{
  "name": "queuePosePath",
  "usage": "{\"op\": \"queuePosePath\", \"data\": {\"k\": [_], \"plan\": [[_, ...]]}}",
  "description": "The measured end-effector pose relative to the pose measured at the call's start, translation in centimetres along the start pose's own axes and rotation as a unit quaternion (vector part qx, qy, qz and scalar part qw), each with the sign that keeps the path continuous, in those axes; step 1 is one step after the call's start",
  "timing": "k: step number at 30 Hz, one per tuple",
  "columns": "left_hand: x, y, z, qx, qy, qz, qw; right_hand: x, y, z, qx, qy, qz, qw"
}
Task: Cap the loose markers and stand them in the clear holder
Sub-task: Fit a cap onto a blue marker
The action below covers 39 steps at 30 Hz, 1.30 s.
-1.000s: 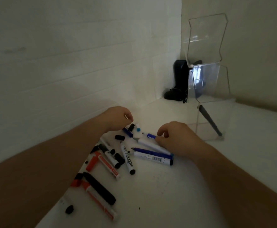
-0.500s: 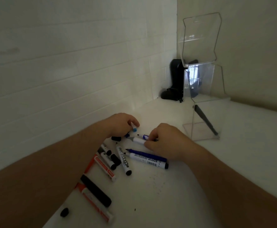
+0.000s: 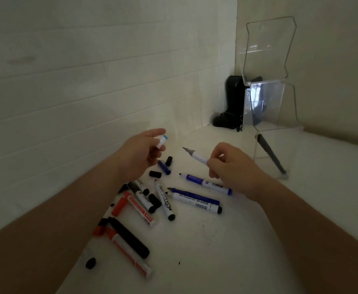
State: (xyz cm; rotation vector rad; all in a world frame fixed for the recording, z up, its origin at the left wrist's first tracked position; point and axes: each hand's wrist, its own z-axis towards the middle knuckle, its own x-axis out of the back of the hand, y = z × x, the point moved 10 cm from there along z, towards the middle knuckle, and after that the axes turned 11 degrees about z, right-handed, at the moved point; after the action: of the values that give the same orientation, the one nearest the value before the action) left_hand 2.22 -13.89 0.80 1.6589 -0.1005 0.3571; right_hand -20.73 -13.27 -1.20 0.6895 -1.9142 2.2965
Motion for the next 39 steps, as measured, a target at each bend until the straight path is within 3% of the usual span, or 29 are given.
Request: {"op": "queuePosePath", "data": {"k": [6,13,24,30,39], "plan": [[-1.4,-1.7,-3.6,-0.002,0.015,-0.215,0.977,-2.3,-1.4,-0.8,0.077,-0.031,-0.02,0.996],[-1.4,-3.4,-4.7,0.04,0.036,-0.351,0.935,-1.6,-2.7,-1.0,0.131,0.019,0.033,0.991],[-1.2,-2.3,-5.4,-0.026,0.053,-0.244,0.968,-1.7,-2.7,-1.2,0.142,0.018,0.04,0.989],[-0.9,-1.7,-5.7,-0.069,0.078,-0.09,0.99,-1.4,-2.4,-1.0,0.148,0.026,0.004,0.989],[-1.4,-2.3,-5.6,-0.044,0.065,-0.084,0.993,-1.2,-2.4,-1.1,0.149,0.023,-0.018,0.988]]}}
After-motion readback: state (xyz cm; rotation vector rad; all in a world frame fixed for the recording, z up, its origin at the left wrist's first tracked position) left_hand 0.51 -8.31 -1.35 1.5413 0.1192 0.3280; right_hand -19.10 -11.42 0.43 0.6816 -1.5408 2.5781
